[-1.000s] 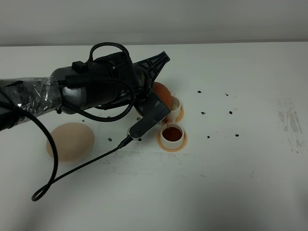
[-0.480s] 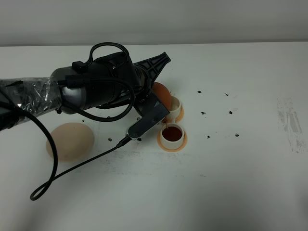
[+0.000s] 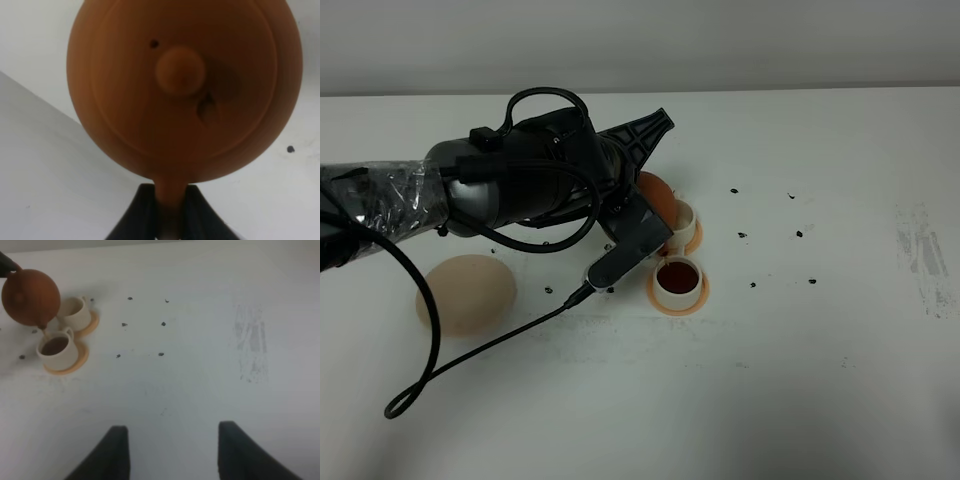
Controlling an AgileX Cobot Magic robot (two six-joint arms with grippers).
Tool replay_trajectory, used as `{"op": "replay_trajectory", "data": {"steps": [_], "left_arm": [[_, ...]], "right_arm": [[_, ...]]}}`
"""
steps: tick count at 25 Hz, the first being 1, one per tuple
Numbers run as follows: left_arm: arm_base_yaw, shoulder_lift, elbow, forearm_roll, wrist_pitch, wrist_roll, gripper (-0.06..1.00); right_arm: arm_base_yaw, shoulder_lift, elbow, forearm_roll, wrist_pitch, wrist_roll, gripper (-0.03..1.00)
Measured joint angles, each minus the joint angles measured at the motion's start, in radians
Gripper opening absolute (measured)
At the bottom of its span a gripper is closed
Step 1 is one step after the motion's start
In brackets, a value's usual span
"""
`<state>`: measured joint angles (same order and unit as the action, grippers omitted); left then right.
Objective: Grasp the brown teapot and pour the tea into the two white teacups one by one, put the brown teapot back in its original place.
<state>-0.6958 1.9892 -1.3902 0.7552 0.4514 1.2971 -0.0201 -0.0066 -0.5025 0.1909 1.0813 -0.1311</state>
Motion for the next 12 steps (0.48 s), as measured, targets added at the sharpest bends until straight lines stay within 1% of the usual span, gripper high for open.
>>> {"op": "replay_trajectory", "data": {"steps": [5,8,12], "left_arm": [[0.0,-0.005,0.0,-0.093,0.029,0.0,0.13],[0.0,-0.02,0.001,-0.126,0.06,-0.003,0.13],[0.002,-0.055,0.002,-0.165,0.095,-0.035,0.13]], "right_arm": [[0.0,0.0,0.0,0.0,0.0,0.0,0.43],[0.0,0.0,0.0,0.0,0.0,0.0,0.43],[0.0,0.0,0.0,0.0,0.0,0.0,0.43]]}}
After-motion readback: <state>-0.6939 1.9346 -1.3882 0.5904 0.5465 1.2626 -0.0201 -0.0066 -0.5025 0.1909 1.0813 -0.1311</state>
